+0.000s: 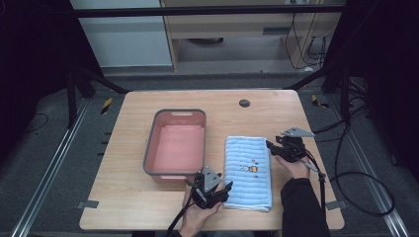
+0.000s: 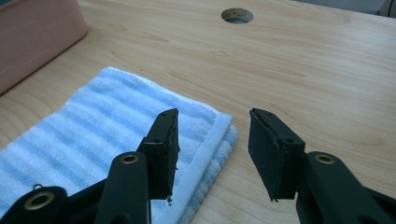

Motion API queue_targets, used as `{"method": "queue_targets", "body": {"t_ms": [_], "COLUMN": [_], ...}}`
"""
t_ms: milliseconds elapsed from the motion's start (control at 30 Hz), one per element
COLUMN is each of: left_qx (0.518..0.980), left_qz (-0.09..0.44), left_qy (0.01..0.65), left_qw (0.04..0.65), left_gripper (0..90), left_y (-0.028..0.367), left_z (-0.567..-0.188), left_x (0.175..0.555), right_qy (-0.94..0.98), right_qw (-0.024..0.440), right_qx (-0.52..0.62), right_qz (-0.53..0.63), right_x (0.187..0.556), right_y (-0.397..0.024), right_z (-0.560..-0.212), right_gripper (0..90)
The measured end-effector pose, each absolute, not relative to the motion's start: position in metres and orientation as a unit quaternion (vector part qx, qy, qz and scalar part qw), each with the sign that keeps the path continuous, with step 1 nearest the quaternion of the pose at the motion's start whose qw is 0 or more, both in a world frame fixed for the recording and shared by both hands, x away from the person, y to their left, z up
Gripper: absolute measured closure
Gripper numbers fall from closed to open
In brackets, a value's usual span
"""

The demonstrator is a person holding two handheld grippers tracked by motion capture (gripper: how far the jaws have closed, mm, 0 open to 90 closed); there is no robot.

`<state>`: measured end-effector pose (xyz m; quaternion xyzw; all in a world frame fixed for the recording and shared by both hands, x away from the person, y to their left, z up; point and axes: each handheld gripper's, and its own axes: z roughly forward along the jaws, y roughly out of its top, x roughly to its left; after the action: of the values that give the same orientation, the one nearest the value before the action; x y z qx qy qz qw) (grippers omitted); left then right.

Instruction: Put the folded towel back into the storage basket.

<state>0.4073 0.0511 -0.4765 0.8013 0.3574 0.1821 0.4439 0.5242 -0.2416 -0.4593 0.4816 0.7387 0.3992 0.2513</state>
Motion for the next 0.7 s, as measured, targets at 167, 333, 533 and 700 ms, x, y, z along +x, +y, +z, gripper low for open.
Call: {"method": "queue_targets", "body": {"t_ms": [167,333,533,700], "left_qx": [0.805,0.808,0.814,0.819], "left_qz": [0.184,0.184,0.18,0.177], "left_qy": [0.357,0.364,0.369,0.372], "left_qw": [0.436,0.425,0.411,0.399], "left_gripper": [51.0,51.9,53.6,54.1], "left_y": [0.049,0.048,0.047,0.046], "left_z": [-0.483,-0.489,-0.496,-0.502], "left_x": [0.407,0.408,0.41,0.41], "right_qy": [0.745,0.751,0.761,0.765], "right_qw": [0.249,0.247,0.241,0.228], "right_qx": [0.479,0.477,0.477,0.482], "right_qz": [0.392,0.384,0.369,0.361], "right_x": [0.526,0.529,0.532,0.534], "right_y": [-0.238,-0.234,-0.23,-0.226], "right_z": [-0.464,-0.469,-0.477,-0.486], "right_gripper": [52.9,53.3,54.0,54.2]}}
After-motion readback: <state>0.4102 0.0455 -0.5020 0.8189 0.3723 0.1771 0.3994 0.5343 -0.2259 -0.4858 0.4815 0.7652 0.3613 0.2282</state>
